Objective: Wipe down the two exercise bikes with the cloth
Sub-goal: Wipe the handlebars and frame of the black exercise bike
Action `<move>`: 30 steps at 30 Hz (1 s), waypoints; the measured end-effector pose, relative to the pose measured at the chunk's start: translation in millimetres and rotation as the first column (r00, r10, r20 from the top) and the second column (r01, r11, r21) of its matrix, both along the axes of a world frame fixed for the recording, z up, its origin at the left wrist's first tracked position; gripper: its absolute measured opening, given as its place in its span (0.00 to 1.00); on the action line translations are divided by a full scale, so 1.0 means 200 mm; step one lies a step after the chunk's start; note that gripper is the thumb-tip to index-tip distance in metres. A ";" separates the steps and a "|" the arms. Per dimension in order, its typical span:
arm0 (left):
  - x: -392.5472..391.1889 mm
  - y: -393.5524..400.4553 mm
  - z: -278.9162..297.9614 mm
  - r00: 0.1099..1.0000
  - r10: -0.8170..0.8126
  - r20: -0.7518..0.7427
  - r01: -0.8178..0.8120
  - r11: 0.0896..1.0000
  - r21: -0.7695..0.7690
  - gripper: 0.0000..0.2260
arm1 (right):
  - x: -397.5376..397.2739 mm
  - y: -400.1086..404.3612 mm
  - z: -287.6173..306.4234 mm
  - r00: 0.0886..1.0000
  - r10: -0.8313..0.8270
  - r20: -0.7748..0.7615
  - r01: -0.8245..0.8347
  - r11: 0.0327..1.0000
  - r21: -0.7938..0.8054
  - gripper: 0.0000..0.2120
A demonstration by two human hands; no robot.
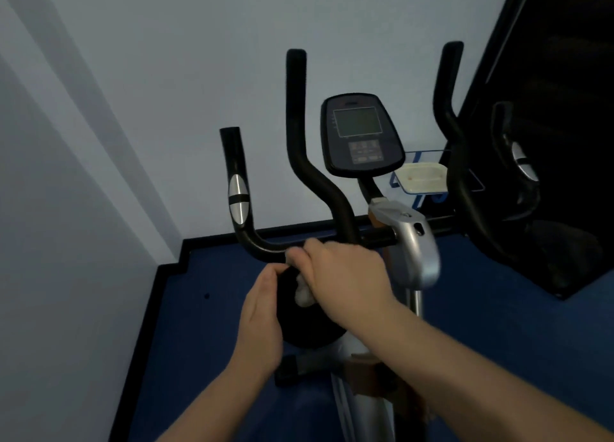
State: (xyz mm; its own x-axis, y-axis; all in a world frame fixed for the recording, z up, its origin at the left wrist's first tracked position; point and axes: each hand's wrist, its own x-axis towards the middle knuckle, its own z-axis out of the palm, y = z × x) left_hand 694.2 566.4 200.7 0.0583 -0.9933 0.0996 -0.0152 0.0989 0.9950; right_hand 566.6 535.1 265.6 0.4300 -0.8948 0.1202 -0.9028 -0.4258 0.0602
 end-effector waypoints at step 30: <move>-0.01 0.01 0.03 0.997 0.071 -0.043 -0.065 0.991 0.121 0.19 | 0.07 -0.10 -0.01 0.995 -0.085 -0.045 0.086 0.996 0.026 0.17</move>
State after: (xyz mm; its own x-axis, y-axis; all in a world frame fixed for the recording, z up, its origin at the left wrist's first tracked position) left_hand 691.4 568.4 207.3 0.1279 -0.9915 -0.0238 0.0291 -0.0203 0.9994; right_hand 580.9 515.5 263.4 0.3559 -0.9313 0.0776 -0.9328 -0.3489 0.0901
